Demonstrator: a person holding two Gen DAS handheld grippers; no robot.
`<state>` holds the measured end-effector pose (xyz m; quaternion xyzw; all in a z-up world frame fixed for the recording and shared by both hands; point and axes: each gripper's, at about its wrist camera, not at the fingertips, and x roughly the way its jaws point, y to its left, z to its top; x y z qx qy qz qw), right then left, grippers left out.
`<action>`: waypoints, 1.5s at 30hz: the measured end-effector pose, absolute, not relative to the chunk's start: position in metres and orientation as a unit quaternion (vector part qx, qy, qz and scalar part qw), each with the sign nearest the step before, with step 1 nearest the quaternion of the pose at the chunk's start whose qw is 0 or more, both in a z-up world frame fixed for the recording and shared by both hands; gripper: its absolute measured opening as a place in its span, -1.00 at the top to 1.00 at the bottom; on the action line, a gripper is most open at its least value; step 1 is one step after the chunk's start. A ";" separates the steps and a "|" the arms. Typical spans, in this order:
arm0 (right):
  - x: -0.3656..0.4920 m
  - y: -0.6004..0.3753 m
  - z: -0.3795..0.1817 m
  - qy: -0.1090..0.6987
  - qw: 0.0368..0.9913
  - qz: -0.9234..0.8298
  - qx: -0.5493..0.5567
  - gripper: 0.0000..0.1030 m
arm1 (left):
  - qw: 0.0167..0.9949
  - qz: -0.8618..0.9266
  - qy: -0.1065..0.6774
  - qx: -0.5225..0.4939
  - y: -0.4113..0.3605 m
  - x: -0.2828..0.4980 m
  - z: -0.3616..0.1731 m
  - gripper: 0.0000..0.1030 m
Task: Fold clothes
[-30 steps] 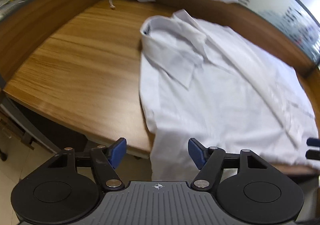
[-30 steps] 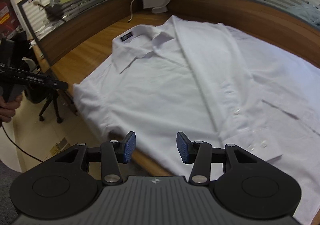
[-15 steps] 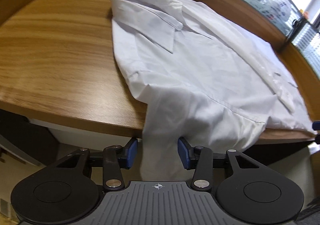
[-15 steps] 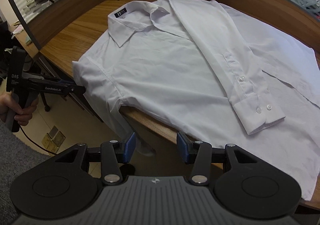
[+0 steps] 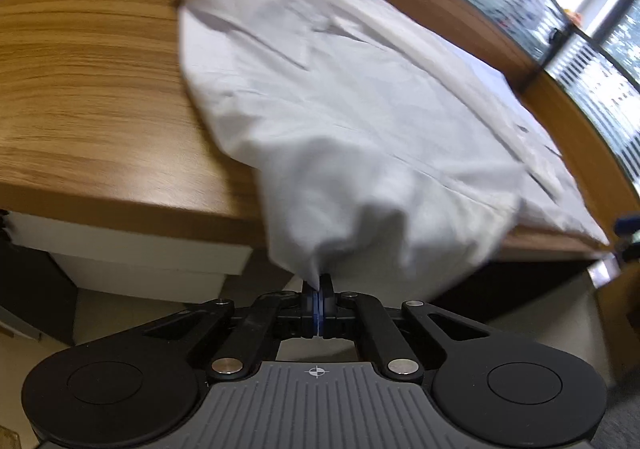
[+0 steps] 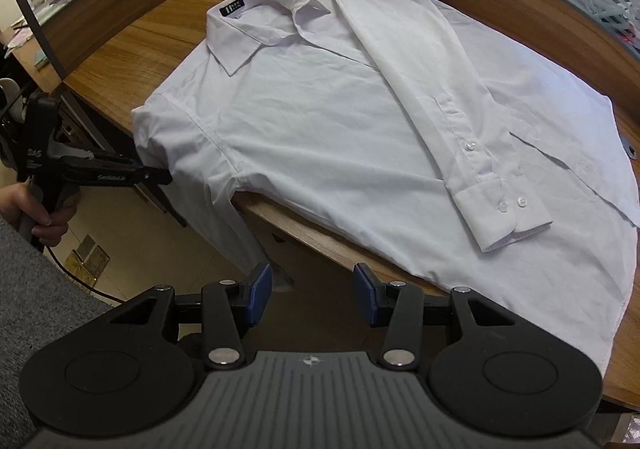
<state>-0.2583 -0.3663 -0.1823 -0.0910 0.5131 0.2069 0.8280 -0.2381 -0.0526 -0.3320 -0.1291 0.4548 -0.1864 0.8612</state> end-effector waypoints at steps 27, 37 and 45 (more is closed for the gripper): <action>-0.264 -0.300 -0.305 0.415 0.860 0.266 0.128 -0.48 | 0.813 -0.281 0.499 -0.108 -0.039 -0.215 -0.218 0.95; -0.254 -0.283 -0.368 0.370 0.850 0.319 0.197 0.74 | 0.809 -0.295 0.497 -0.101 -0.039 -0.203 -0.204 0.95; -0.296 -0.300 -0.311 0.353 0.815 0.399 0.227 0.96 | 0.812 -0.274 0.502 -0.113 -0.028 -0.198 -0.198 0.95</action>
